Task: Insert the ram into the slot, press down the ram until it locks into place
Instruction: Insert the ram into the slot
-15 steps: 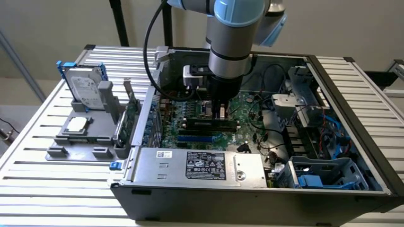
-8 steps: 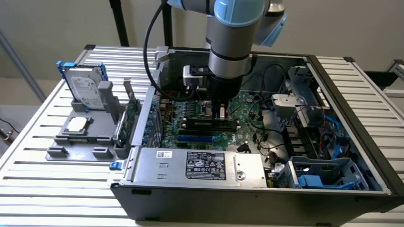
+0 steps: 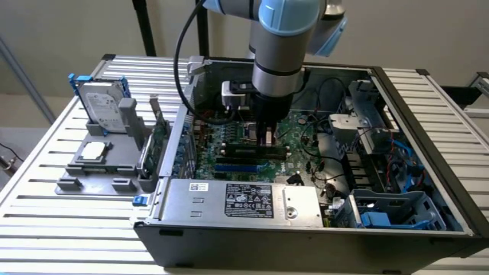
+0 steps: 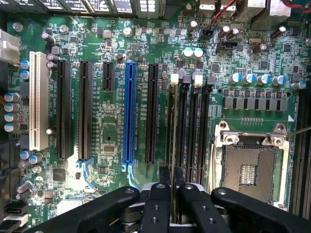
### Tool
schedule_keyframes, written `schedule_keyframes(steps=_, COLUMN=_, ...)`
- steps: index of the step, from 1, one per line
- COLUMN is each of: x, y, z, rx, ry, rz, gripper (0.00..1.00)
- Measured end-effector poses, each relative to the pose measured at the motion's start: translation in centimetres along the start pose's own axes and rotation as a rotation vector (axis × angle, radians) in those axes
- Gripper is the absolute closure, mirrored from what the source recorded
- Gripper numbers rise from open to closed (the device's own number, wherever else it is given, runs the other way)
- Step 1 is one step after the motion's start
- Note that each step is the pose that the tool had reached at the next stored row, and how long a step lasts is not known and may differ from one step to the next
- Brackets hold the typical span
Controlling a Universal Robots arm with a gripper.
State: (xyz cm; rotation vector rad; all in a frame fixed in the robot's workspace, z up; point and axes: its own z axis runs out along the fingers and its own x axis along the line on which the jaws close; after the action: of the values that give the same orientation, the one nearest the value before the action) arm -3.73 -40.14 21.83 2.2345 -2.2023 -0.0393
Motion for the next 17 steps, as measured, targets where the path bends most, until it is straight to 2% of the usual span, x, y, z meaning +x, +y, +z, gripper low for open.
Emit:
schedule_keyframes(steps=5, x=0.0, y=0.00, z=0.08, rx=0.0000, ry=0.0002, rz=0.000, gripper=0.85)
schedule_keyframes(steps=6, x=0.0, y=0.00, z=0.09, rx=0.0000, ry=0.0001, rz=0.000, gripper=0.78)
schedule_keyframes(steps=12, x=0.0, y=0.00, z=-0.02, rx=0.0000, ry=-0.0001, rz=0.000, gripper=0.78)
schedule_keyframes(steps=17, x=0.0, y=0.05, z=-2.00, rx=-0.0020, ry=0.0000, rz=0.000, gripper=0.78)
